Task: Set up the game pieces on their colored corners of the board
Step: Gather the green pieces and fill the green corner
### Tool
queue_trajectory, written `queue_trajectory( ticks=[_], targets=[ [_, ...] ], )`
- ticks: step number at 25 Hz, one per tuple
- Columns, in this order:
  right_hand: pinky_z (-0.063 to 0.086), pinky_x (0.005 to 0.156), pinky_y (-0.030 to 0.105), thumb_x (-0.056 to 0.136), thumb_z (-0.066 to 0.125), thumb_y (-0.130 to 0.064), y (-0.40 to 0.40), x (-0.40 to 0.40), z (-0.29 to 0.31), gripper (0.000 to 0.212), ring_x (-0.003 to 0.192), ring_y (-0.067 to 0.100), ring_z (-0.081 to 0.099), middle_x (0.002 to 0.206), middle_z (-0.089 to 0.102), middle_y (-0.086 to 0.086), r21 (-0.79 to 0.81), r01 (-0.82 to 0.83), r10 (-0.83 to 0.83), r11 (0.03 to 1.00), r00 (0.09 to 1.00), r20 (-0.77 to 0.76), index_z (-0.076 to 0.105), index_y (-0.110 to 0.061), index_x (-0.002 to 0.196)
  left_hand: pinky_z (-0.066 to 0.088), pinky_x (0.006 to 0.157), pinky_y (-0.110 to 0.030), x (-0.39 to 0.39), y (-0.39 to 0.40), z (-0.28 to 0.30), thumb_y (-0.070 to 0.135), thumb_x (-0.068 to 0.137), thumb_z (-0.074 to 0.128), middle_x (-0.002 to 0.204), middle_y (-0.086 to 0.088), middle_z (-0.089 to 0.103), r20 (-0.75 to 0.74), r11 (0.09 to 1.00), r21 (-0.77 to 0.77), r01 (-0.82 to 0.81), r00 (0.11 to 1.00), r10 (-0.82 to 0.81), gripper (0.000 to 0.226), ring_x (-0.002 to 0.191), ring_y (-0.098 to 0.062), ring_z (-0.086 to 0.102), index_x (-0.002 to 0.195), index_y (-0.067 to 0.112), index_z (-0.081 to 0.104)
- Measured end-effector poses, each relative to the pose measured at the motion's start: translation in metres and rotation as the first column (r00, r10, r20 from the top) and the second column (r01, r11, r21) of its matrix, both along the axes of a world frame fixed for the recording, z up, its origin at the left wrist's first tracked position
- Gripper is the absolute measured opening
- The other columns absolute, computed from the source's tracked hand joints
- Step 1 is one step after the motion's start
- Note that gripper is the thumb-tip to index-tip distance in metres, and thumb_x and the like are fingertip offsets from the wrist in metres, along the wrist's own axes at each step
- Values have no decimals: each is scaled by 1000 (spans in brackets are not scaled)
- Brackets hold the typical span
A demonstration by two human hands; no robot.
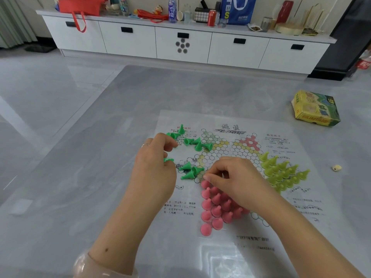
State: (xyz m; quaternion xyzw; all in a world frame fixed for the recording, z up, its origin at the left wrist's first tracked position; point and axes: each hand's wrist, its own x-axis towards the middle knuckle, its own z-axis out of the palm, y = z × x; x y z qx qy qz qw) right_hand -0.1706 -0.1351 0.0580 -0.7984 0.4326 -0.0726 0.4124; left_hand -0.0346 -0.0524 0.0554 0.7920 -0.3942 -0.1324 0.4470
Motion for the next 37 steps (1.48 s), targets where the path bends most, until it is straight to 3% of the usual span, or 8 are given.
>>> queue_trajectory(
  ticks=[4, 7, 11, 15, 18, 22, 31, 37],
  targets=[
    [57, 55, 45, 85, 59, -28, 0, -1, -2, 18, 61, 23, 68, 71, 69, 0, -14, -14, 15, 1000, 1000, 8, 68, -22, 71, 37, 62, -2, 0, 0, 0, -12, 79, 39, 94, 11, 50, -59, 1000, 0, 8, 998, -8, 41, 83, 0, 46, 87, 28, 48],
    [57, 60, 43, 86, 57, -28, -2, -4, -3, 19, 64, 21, 67, 75, 66, -5, -30, -39, 41, 999, 997, 67, 70, -22, 74, 42, 65, -12, -1, -2, 3, -12, 81, 41, 87, 7, 57, -367, 996, -81, -37, 930, 5, 41, 77, -5, 53, 81, 28, 54],
    [38, 65, 6, 90, 51, -24, -21, -12, -1, 18, 80, -5, 55, 90, 63, -15, -257, 43, -18, 965, 995, 97, 67, -26, 97, 56, 60, -19, 12, -2, 12, -11, 87, 38, 87, -11, 59, -894, 905, -226, -361, 446, -45, 26, 73, -16, 60, 85, 6, 58],
    [38, 72, 9, 87, 56, -26, -42, -10, 12, 27, 88, 2, 55, 114, 59, -5, -324, -44, 31, 945, 998, -48, 58, -28, 114, 56, 65, -27, 19, 2, 14, -6, 88, 38, 97, -18, 57, -980, 859, -179, -480, 160, -115, 20, 86, -25, 61, 91, 0, 57],
    [31, 105, 36, 78, 60, -49, -54, 17, 19, 72, 130, 19, 35, 147, 27, 1, -211, -377, 259, 902, 862, -436, 27, -31, 139, 52, 68, -29, 22, 4, 16, -5, 88, 38, 97, -16, 57, -982, 868, -155, -472, 169, -84, 21, 88, -24, 61, 92, 1, 58],
    [26, 111, 45, 70, 64, -58, -64, 38, 24, 96, 138, 29, 23, 153, 8, 6, -51, -496, 344, 867, 669, -659, 8, -32, 143, 51, 70, -28, 30, 8, 17, -4, 88, 37, 93, -14, 57, -979, 853, -177, -491, 180, -100, 22, 84, -22, 60, 90, 1, 58],
    [37, 102, 38, 71, 72, -43, -25, 82, 12, 100, 129, 25, 36, 148, 13, 4, -107, -501, 366, 859, 746, -556, 6, -26, 144, 51, 72, -26, 37, 13, 22, -3, 88, 36, 89, -14, 57, -979, 838, -190, -512, 161, -124, 22, 81, -21, 59, 87, 2, 58],
    [38, 66, 25, 79, 63, -19, -10, 103, 0, 39, 84, 16, 48, 110, 34, 0, -222, -441, 334, 870, 857, -393, 46, -18, 115, 50, 76, -27, 37, 13, 23, -2, 89, 36, 89, -13, 56, -981, 836, -180, -519, 154, -116, 23, 82, -21, 58, 86, 2, 58]
  ],
)
